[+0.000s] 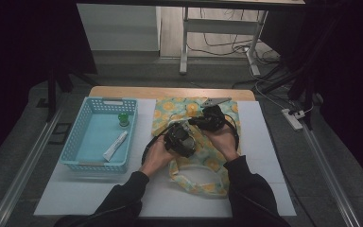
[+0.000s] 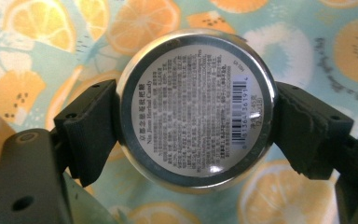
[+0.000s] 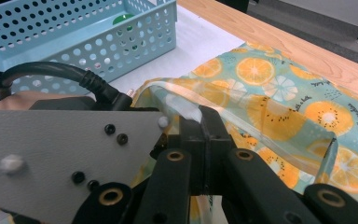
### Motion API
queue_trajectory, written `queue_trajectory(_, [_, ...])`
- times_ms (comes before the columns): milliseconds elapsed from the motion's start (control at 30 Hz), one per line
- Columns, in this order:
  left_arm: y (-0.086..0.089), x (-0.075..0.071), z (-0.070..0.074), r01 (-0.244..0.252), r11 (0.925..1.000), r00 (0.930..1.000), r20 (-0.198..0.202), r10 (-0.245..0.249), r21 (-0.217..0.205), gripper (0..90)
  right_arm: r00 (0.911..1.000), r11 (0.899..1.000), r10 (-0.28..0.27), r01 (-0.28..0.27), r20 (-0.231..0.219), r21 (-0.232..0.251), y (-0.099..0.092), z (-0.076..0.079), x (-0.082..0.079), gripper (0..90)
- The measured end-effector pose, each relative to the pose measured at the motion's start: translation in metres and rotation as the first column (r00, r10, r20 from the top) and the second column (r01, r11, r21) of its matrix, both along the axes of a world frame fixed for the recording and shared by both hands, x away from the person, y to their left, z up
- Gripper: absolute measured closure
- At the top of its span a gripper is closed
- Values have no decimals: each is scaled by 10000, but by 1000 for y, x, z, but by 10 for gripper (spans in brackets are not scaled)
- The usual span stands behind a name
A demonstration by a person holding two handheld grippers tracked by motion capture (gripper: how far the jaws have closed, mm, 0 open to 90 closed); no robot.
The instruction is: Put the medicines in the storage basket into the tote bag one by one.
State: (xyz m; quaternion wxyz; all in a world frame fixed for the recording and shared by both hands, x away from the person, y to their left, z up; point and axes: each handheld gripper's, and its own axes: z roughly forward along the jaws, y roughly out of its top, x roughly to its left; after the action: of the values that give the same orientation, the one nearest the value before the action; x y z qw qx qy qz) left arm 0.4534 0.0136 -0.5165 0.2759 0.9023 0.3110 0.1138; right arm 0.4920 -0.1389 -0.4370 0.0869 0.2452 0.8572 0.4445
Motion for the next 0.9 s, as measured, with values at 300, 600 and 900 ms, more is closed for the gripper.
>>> queue_trajectory(300, [4,-5,8,129,9990,9999,-81,-132,-421,112,10000,10000,8,-8,6,33,0,0,0,896])
queue_trajectory(600, [7,-14,22,328,9899,9975,-569,-410,-1381,48,10000,10000,11,-11,-32,99,-2,0,1,896])
queue_trajectory(900, [12,-20,25,529,9857,9961,-616,-635,-1603,34,10000,9999,80,-80,-28,81,-1,1,0,896])
